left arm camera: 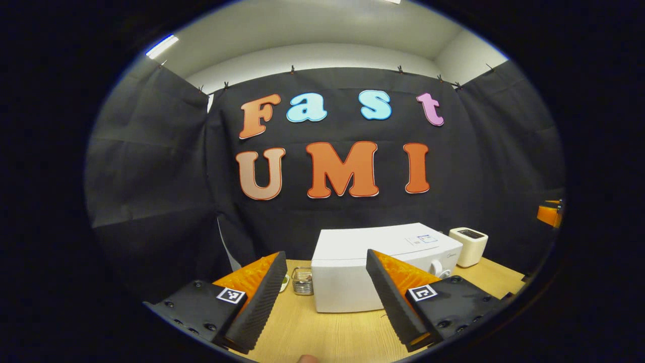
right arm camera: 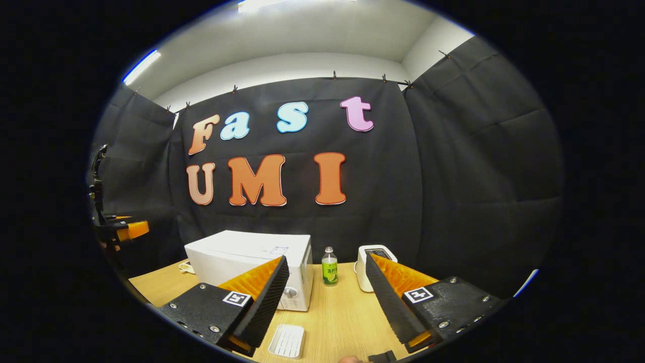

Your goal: Open the microwave oven with the left hand, put the food in, and close the microwave oven.

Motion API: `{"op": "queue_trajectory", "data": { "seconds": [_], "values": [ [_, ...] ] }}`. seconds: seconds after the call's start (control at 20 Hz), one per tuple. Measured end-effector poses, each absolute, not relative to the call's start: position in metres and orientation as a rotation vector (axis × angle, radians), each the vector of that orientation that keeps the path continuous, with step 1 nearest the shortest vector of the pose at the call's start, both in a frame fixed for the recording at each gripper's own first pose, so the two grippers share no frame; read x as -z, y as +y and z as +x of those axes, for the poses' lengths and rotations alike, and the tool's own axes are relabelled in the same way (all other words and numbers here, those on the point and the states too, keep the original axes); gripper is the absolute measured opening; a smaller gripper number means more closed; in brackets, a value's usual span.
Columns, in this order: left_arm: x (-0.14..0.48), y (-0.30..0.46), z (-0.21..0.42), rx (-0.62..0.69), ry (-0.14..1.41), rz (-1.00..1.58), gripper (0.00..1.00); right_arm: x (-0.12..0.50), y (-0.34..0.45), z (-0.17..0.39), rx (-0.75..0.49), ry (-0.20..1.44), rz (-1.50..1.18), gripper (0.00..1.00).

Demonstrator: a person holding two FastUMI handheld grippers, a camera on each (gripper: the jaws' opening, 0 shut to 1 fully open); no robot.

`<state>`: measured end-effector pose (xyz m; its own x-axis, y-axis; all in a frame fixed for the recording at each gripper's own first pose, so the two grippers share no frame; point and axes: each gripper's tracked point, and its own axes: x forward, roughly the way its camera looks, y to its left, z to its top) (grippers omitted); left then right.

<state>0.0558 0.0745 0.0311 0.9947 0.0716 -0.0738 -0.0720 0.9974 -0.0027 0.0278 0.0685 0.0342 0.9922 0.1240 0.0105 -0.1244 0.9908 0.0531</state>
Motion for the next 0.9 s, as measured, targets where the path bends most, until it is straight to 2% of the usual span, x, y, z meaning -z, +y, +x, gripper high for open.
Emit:
{"op": "queue_trajectory", "data": {
  "seconds": [0.05, 0.25, 0.3, 0.35, 0.4, 0.55, 0.6, 0.65, 0.75, 0.8, 0.9],
  "values": [
    [-0.033, 0.081, 0.054, -0.085, 0.070, -0.003, 1.00, -0.034, 0.068, 0.027, -0.125, -0.006, 0.045, 0.95],
    [-0.046, 0.091, 0.050, -0.116, 0.040, -0.002, 1.00, -0.041, 0.064, 0.020, -0.119, -0.011, 0.039, 0.95],
    [-0.047, 0.094, 0.050, -0.118, 0.044, -0.006, 0.96, -0.042, 0.062, 0.019, -0.117, -0.013, 0.040, 0.95],
    [-0.049, 0.095, 0.050, -0.119, 0.045, -0.005, 0.96, -0.043, 0.061, 0.018, -0.114, -0.015, 0.042, 0.95],
    [-0.051, 0.097, 0.051, -0.124, 0.048, 0.001, 1.00, -0.043, 0.059, 0.016, -0.112, -0.016, 0.042, 0.95],
    [-0.058, 0.102, 0.047, -0.135, 0.037, 0.010, 1.00, -0.043, 0.058, 0.013, -0.112, -0.013, 0.038, 0.95],
    [-0.058, 0.101, 0.046, -0.130, 0.035, 0.006, 0.96, -0.044, 0.058, 0.013, -0.113, -0.012, 0.037, 0.95],
    [-0.057, 0.103, 0.047, -0.136, 0.036, 0.009, 1.00, -0.044, 0.059, 0.014, -0.115, -0.013, 0.036, 0.95],
    [-0.053, 0.109, 0.047, -0.156, 0.044, 0.020, 1.00, -0.044, 0.060, 0.016, -0.119, -0.009, 0.038, 0.95],
    [-0.051, 0.106, 0.047, -0.151, 0.047, 0.004, 0.96, -0.043, 0.063, 0.017, -0.126, -0.006, 0.039, 0.95],
    [-0.044, 0.103, 0.050, -0.131, 0.069, -0.040, 0.95, -0.042, 0.067, 0.018, -0.132, -0.001, 0.034, 0.95]
  ]
}}
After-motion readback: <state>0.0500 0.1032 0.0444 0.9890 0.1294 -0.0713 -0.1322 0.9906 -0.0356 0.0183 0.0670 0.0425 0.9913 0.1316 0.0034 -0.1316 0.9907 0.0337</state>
